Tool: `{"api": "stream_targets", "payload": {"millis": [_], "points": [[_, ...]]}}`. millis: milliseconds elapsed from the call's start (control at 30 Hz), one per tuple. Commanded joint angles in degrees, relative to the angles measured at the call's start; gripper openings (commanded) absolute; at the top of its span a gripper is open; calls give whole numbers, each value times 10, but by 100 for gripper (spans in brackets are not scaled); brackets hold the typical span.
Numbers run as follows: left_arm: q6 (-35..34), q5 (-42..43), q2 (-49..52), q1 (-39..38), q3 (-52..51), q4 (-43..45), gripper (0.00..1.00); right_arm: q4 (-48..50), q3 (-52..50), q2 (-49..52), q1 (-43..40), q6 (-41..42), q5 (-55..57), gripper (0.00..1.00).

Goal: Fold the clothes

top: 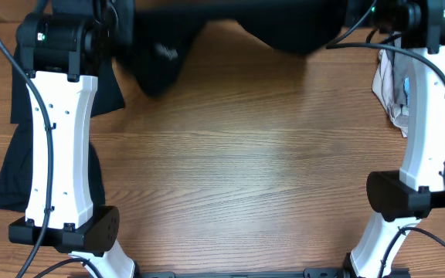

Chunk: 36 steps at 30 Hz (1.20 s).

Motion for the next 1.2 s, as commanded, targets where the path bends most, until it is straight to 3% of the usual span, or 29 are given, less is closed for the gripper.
{"api": "stream_targets", "payload": {"millis": [0,100,267,567,933,1167], "points": [[-58,36,31,15,4,-76,4,-31,-56,33,-19,2,26,4],[-82,38,76,14,-6,-146,4,-28,-146,36,-19,4,2,4],[-82,84,132,14,-13,-191,4,-31,-224,36,-20,18,-8,4],[-74,104,155,-10,-21,-224,4,-119,-232,20,-52,24,-34,4],[-55,126,154,-95,-28,-243,4,-119,-255,-68,-59,61,-57,4],[-115,103,138,-131,-81,-243,4,-92,-431,-193,-59,83,-57,4]]}}
